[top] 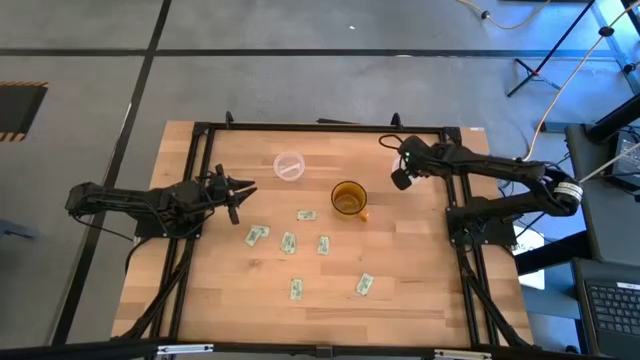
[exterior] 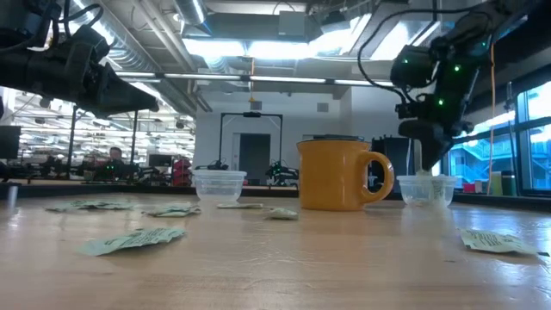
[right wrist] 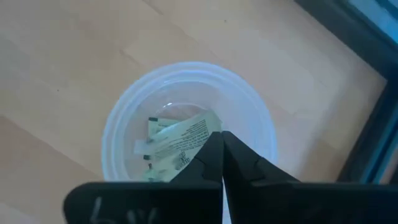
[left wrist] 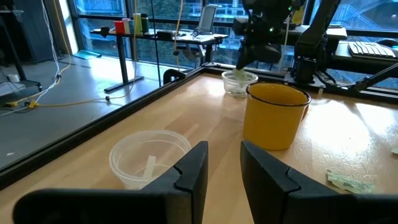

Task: Pick and place Stevia / Truvia into bins
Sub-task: Put the white stevia packet into the right transparent container

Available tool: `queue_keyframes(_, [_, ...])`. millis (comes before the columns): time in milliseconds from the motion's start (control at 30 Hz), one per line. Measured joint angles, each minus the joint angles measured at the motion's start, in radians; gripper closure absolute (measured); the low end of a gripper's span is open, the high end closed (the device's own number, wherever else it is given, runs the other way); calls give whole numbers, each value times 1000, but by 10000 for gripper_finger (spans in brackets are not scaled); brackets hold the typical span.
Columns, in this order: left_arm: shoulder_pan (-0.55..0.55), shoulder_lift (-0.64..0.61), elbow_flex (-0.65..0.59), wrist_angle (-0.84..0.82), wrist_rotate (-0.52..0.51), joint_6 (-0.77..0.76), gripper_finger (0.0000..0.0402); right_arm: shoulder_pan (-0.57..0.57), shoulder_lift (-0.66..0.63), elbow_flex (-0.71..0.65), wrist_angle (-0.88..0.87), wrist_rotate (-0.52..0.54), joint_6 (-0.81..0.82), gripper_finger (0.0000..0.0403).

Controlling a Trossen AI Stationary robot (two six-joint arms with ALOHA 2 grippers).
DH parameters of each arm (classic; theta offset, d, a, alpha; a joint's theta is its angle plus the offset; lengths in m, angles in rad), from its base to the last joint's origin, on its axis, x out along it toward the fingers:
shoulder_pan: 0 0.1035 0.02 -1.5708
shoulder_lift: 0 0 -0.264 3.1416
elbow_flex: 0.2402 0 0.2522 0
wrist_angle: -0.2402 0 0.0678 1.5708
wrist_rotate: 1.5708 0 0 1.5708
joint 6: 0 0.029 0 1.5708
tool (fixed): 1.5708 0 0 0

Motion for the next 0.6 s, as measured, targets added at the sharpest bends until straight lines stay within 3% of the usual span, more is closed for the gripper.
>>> queue_keyframes(367, [0, 0, 0, 0, 0, 0, 313, -7, 0, -51, 32, -2, -7, 399])
queue_keyframes(600, [0, 0, 0, 0, 0, 0, 313, -7, 0, -51, 33, -1, -35, 338])
